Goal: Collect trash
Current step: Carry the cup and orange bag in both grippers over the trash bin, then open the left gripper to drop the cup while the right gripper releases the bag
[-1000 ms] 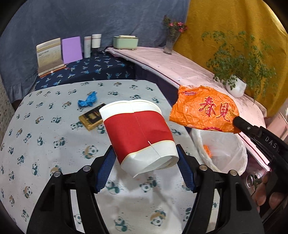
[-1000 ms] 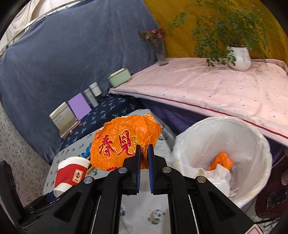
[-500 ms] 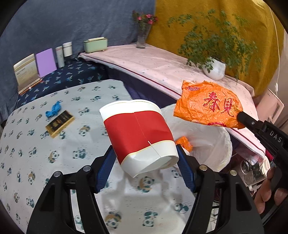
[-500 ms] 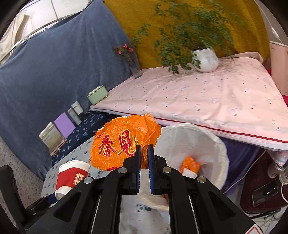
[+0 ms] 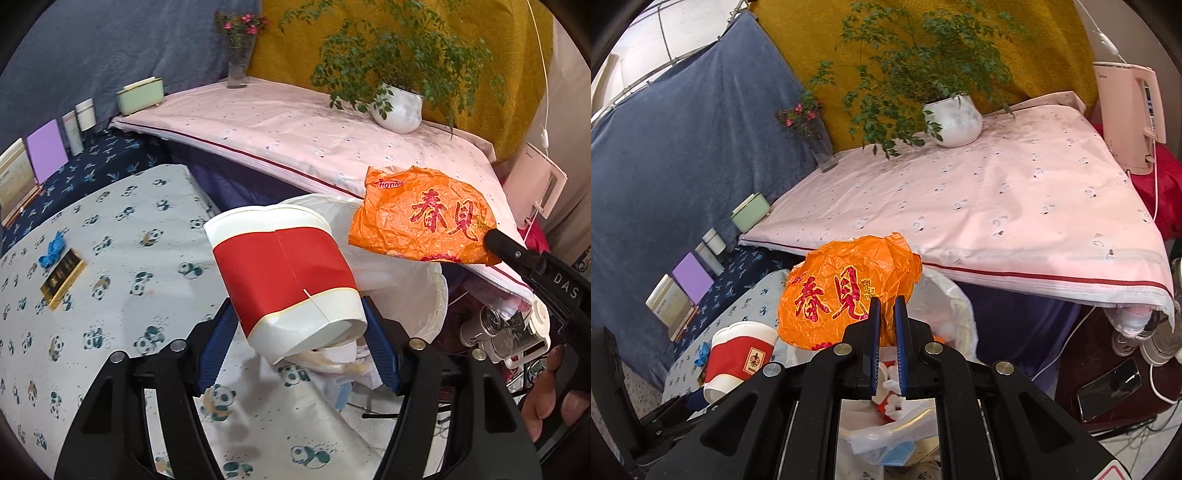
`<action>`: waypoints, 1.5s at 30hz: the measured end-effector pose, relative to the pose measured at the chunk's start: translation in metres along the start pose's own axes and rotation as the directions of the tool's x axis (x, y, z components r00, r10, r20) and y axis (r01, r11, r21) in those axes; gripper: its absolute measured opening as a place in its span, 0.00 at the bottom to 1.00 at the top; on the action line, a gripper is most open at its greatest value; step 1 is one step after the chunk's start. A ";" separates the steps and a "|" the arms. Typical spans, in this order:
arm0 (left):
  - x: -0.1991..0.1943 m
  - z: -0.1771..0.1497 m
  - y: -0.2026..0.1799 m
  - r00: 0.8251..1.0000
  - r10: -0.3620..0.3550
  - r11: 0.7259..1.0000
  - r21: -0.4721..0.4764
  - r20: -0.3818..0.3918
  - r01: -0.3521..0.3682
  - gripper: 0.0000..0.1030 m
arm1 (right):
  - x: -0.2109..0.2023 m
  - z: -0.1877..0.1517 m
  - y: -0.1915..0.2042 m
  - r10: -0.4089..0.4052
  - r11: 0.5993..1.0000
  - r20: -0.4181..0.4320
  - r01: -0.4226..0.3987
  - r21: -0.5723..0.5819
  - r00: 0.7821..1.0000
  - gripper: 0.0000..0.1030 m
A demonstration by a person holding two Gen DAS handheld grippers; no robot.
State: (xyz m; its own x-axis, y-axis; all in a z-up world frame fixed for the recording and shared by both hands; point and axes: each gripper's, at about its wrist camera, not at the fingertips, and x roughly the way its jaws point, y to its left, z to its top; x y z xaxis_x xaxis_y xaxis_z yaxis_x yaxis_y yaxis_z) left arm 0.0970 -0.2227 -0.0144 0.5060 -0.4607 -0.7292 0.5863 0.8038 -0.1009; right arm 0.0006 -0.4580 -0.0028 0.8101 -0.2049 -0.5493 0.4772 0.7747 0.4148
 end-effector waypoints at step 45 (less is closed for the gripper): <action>0.036 -0.007 0.028 0.997 0.059 0.995 -0.080 -0.051 -0.063 0.73 | 0.033 -0.010 0.008 0.020 1.000 -0.060 -0.022 -0.021 0.998 0.10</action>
State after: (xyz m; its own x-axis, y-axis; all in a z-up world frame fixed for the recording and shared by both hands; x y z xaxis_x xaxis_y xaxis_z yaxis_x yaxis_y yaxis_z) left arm 0.1272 -0.2136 -0.0479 0.5068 -0.3928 -0.7674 0.5009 0.8586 -0.1087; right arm 0.0282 -0.4522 -0.0250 0.7979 -0.1528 -0.5831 0.4522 0.7914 0.4113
